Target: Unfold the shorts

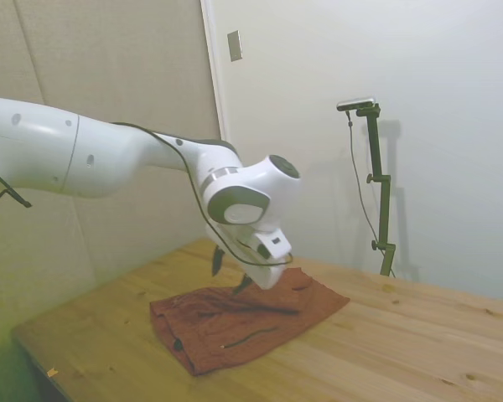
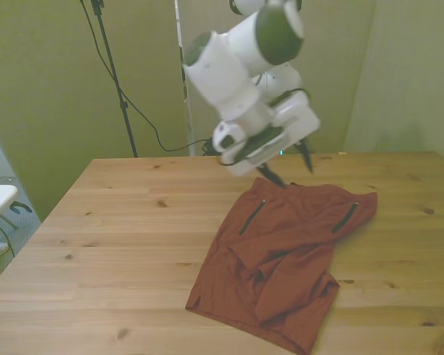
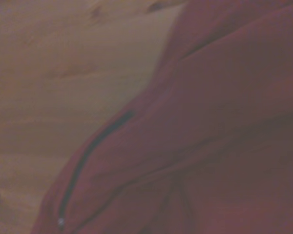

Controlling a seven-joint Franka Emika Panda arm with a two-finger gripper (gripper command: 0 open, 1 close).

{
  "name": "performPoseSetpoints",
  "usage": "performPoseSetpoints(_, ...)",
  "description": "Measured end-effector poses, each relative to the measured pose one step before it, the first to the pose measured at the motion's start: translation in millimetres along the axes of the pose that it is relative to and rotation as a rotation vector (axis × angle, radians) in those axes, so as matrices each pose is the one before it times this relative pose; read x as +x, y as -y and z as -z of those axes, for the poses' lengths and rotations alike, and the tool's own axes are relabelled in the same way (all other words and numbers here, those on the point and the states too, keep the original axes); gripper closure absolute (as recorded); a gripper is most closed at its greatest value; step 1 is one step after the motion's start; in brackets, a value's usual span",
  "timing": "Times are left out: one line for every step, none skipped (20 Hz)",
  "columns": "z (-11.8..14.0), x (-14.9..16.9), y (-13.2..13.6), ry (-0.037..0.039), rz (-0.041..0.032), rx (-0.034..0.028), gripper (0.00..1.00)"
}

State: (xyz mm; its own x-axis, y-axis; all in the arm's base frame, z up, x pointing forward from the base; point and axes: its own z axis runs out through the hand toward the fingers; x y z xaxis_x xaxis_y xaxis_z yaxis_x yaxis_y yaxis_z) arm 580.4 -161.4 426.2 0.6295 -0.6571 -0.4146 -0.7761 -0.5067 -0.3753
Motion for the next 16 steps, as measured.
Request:
performPoseSetpoints(5.71,17.36,-10.73,-0.01587,-0.04777,0.02589,0.0)
performPoseSetpoints(3.47,16.16,-6.51,-0.01011,-0.04444,0.02894,0.0)
performPoseSetpoints(1.54,13.71,-2.32,-0.00285,-0.04433,0.03046,0.0)
performPoseSetpoints(1.58,13.33,-0.3,0.0,-0.04049,0.03537,0.0)
performPoseSetpoints(1.41,11.78,1.11,0.00419,-0.03884,0.03727,0.0)
performPoseSetpoints(0.57,10.85,1.86,0.00271,-0.03789,0.03332,0.0)
performPoseSetpoints(-0.69,10.2,1.5,0.00031,-0.04207,0.03097,0.0)
performPoseSetpoints(-1.38,8.81,1.17,-0.00244,-0.03094,0.02395,0.0)
performPoseSetpoints(-2.95,6.71,0.93,-0.00165,-0.02166,0.01088,0.0)
performPoseSetpoints(-3.12,4.48,1.18,-0.00291,-0.01338,0.00199,0.0)
performPoseSetpoints(-3.04,3.21,0.56,-0.00172,-0.01607,-0.00217,0.0)
performPoseSetpoints(-1.07,1.13,0.56,-0.00101,-0.00964,-0.00062,0.0)
performPoseSetpoints(-0.02,0.99,0.26,-0.00121,-0.00739,0.00021,0.0)
performPoseSetpoints(-0.1,1.82,-0.49,-0.00117,-0.00863,-0.00035,0.0)
performPoseSetpoints(-1.25,2.71,-1.6,0.00044,-0.00963,-0.00188,0.0)
performPoseSetpoints(-2.5,2.93,-1.76,0.00145,-0.00959,-0.00344,0.0)
